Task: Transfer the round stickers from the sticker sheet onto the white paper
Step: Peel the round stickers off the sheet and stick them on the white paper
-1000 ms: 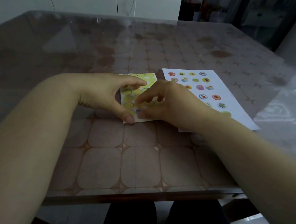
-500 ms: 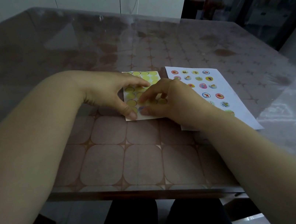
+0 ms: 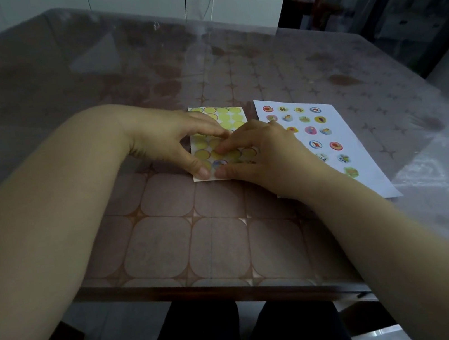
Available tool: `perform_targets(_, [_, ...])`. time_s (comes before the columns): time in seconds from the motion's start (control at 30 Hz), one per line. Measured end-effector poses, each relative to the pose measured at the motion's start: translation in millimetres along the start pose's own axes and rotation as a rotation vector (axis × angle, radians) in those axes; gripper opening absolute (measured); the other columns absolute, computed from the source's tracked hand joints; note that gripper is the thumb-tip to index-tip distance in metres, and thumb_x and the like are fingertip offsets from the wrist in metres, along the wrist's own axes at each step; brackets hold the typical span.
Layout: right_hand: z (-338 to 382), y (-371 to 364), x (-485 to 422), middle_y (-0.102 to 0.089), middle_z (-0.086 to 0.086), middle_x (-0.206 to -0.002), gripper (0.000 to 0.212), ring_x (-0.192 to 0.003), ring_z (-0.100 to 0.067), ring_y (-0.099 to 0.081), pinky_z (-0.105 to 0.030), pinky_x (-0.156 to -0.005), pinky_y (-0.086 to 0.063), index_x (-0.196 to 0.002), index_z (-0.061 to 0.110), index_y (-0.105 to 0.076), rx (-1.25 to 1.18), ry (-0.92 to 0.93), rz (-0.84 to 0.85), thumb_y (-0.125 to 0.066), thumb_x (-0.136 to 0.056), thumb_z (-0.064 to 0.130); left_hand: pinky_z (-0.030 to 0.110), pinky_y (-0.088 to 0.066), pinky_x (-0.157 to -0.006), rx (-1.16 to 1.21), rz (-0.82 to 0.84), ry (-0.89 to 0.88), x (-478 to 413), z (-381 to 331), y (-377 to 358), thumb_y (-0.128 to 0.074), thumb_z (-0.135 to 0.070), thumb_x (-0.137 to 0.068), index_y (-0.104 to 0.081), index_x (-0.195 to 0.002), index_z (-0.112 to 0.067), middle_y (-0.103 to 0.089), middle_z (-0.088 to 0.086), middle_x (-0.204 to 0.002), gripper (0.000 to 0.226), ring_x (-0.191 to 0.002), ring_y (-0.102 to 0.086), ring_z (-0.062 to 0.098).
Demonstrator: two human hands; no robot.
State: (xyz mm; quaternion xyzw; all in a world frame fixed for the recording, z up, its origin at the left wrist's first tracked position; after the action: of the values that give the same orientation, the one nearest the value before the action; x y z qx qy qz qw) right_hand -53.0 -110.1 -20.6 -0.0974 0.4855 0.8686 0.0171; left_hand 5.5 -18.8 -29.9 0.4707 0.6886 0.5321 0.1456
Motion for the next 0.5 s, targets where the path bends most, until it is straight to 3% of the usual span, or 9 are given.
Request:
perform_targets(0.2, [2.8, -0.7, 0.7, -0.057, 0.007, -0.116, 0.035, -0.11, -0.019, -0.05, -0.043, -0.099, -0.034, -0.109, 0.034, -0.066, 0.038, 0.004, 0.009, -0.068, -0.076, 0.045, 0.016, -0.009, -0.104, -0.023, 0.01, -0.001, -2.2, 4.0, -1.4, -0.066, -0.045, -0.073, -0.032, -0.137, -0.042, -0.017, -0.023, -0.147, 0.073, -0.129, -0.013, -0.006])
perform_targets(0.5, [3.6, -0.5, 1.7, -0.058, 0.006, -0.115, 0.029, -0.109, -0.017, -0.051, -0.043, -0.099, -0.034, -0.103, 0.035, -0.069, 0.041, -0.004, -0.008, -0.068, -0.076, 0.045, 0.017, -0.01, -0.104, -0.01, 0.003, -0.019, -3.0, 4.0, -2.1, -0.061, -0.055, -0.061, -0.037, -0.133, -0.046, -0.019, -0.024, -0.145, 0.076, -0.13, -0.013, -0.004])
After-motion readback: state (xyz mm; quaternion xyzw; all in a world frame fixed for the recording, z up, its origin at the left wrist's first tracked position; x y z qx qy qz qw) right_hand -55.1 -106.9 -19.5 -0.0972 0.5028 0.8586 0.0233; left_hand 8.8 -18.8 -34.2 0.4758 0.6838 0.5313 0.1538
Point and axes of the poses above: each hand's wrist, its own x-axis away from the middle knuckle, its own y-axis out of the back of the hand, z = x × y, the point moved 8 cm from there along -x, towards the middle knuckle
